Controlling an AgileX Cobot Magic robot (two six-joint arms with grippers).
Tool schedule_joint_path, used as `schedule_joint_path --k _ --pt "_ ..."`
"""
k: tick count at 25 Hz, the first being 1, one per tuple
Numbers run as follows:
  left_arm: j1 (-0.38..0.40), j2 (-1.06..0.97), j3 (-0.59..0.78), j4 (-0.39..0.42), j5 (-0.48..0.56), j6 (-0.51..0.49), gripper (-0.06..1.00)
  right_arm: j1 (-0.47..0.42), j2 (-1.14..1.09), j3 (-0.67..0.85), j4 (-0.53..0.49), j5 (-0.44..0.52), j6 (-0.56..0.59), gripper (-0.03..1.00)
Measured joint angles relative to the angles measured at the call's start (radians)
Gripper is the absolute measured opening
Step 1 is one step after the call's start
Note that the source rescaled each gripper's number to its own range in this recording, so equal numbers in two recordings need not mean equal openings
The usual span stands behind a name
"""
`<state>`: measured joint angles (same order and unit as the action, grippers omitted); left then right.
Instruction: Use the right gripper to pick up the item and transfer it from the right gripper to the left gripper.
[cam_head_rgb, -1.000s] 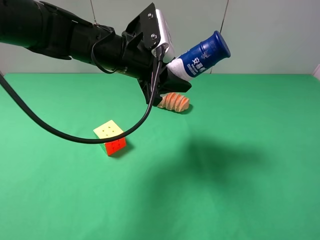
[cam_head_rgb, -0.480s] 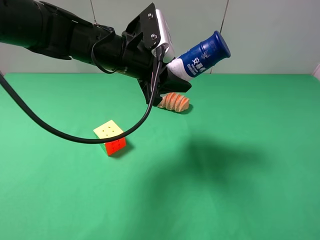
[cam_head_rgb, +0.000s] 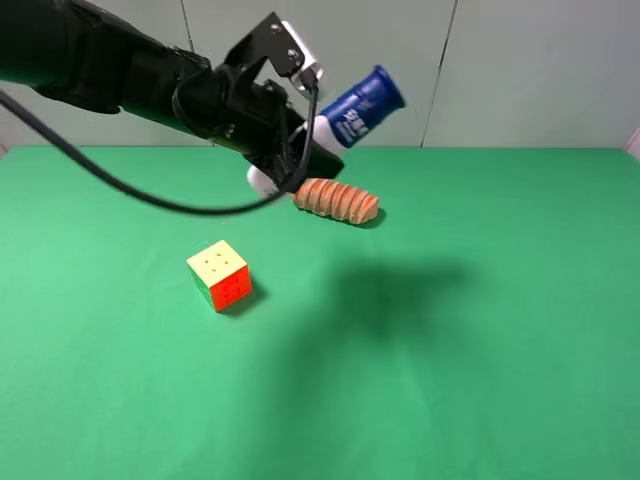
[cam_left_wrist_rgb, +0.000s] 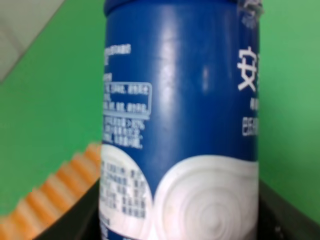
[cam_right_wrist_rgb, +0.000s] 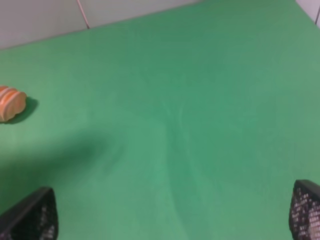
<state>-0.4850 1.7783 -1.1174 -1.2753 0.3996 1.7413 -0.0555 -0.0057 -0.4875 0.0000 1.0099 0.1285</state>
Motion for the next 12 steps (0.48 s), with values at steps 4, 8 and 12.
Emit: schedule_joint_path --k 4,8,12 --pt "0.051 -0.023 0.009 0.148 -0.066 -0.239 0.06 0.000 0.000 0.000 0.000 0.001 0.000 1.00" --pt "0.099 -0.029 0.037 0.275 -0.148 -0.465 0.06 0.000 0.000 0.000 0.000 0.001 0.000 1.00" --pt "0.127 -0.029 0.074 0.417 -0.247 -0.679 0.06 0.000 0.000 0.000 0.000 0.001 0.000 1.00"
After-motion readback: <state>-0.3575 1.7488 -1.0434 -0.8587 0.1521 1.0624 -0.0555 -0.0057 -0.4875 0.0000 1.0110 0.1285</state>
